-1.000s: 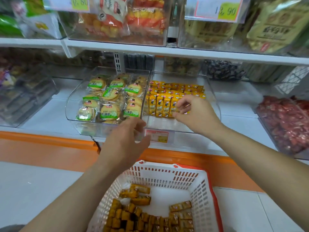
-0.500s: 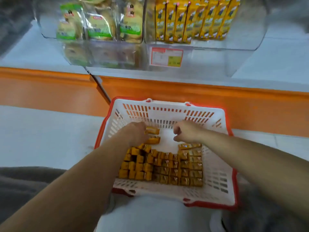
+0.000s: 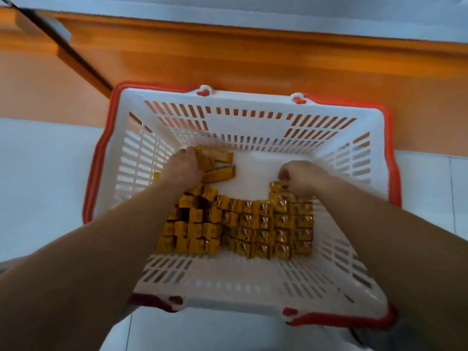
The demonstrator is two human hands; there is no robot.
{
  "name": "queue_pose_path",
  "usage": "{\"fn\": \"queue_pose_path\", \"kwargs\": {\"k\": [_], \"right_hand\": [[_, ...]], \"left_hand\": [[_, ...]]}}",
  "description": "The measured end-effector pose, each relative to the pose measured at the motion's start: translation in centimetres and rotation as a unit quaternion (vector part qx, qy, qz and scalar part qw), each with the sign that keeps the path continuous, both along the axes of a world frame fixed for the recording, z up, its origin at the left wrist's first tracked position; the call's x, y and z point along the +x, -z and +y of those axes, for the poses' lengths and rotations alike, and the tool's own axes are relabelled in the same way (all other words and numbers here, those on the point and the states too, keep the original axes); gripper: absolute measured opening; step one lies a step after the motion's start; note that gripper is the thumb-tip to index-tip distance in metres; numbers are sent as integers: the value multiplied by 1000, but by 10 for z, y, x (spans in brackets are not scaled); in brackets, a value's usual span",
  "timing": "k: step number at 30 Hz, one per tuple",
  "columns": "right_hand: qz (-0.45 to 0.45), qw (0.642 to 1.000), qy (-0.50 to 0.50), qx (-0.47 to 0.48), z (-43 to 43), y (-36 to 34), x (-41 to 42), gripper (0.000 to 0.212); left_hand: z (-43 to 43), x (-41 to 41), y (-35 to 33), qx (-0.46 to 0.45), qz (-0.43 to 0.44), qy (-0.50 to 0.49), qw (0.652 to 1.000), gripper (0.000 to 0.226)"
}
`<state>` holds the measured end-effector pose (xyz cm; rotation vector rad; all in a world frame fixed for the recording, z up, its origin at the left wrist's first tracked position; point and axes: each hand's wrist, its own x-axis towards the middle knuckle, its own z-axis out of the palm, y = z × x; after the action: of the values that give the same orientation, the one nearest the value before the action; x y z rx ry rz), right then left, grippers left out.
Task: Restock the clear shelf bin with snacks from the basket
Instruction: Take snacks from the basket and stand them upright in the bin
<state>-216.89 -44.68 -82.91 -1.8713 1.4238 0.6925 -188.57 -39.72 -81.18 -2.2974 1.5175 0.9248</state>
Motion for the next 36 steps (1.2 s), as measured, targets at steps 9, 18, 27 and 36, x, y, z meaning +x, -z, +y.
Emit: {"fn": "queue_pose_path", "kwargs": {"k": [9,18,27,36], "right_hand": [[-27,1000,-5,10,-4,-3,2,35],[16,993,16,115,-5,-5,5,43],[-14,983,51,174,-1,-11,8,37],[-58,992,83,81,-3,-10,7,40]], "left_hand": [[-4,1,0,-38,72,24,996,42],[-9,-33,18,16,154,41,987,40],[-2,-37,24,79,163,63,981,61],[-5,-40,17,81,170,21,982,84]]}}
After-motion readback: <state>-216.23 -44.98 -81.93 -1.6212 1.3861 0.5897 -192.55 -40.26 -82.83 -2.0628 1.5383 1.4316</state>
